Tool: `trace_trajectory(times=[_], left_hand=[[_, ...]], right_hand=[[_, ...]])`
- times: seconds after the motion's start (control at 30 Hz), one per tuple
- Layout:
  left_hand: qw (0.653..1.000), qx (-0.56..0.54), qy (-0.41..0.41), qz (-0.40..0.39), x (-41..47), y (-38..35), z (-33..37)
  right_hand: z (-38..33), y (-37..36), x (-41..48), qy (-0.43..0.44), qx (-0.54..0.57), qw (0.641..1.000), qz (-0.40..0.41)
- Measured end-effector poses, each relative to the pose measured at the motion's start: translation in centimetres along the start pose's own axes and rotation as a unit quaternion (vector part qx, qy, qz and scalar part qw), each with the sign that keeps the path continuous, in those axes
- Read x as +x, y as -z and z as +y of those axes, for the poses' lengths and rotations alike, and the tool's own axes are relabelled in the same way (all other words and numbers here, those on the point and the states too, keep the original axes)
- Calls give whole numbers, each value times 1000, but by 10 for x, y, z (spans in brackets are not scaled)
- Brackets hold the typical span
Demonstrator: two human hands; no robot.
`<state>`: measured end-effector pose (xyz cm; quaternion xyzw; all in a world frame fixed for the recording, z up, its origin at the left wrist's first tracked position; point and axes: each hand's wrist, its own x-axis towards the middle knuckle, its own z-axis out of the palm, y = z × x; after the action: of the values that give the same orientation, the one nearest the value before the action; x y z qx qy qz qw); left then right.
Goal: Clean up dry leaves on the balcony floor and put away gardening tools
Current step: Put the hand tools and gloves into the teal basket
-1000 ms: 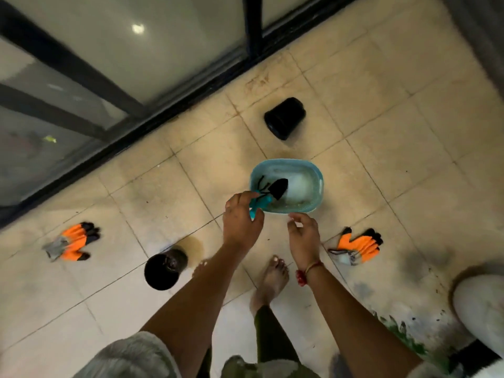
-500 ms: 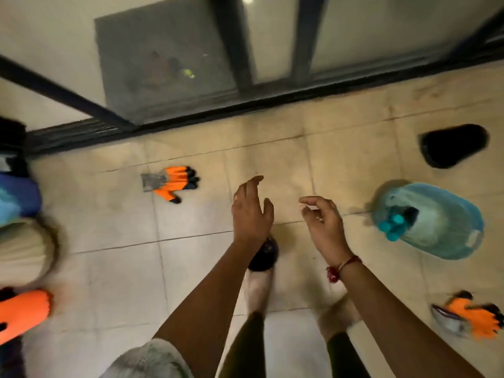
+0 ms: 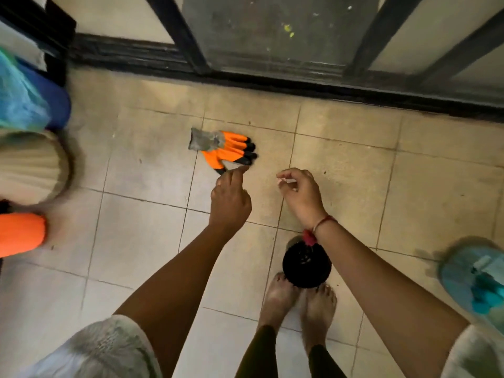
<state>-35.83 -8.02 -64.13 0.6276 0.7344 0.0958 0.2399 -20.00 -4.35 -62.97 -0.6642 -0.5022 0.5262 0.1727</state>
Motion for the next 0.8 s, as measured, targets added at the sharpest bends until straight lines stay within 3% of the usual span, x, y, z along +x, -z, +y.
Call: trace_trajectory(times=[0.17, 0.27, 0.43, 0.5, 0.6, 0.8], left_hand=[[997, -26, 70, 12, 20, -42, -46], [983, -115, 138, 45, 34, -74, -61], [946, -221, 227, 66, 61, -116, -80], [932, -243, 258, 73, 66, -124, -85], [916, -272, 284, 80, 67, -130, -88], [888, -320, 316, 100, 67, -131, -82]], right_hand=[[24, -36, 56, 36, -182, 981, -58], [40, -63, 91, 63, -325, 943, -35], [61, -112, 148, 185, -422, 886, -41], [68, -125, 159, 189, -435, 879, -48], [72, -137, 169, 173, -396, 902, -26], [57, -138, 185, 197, -361, 911, 16]])
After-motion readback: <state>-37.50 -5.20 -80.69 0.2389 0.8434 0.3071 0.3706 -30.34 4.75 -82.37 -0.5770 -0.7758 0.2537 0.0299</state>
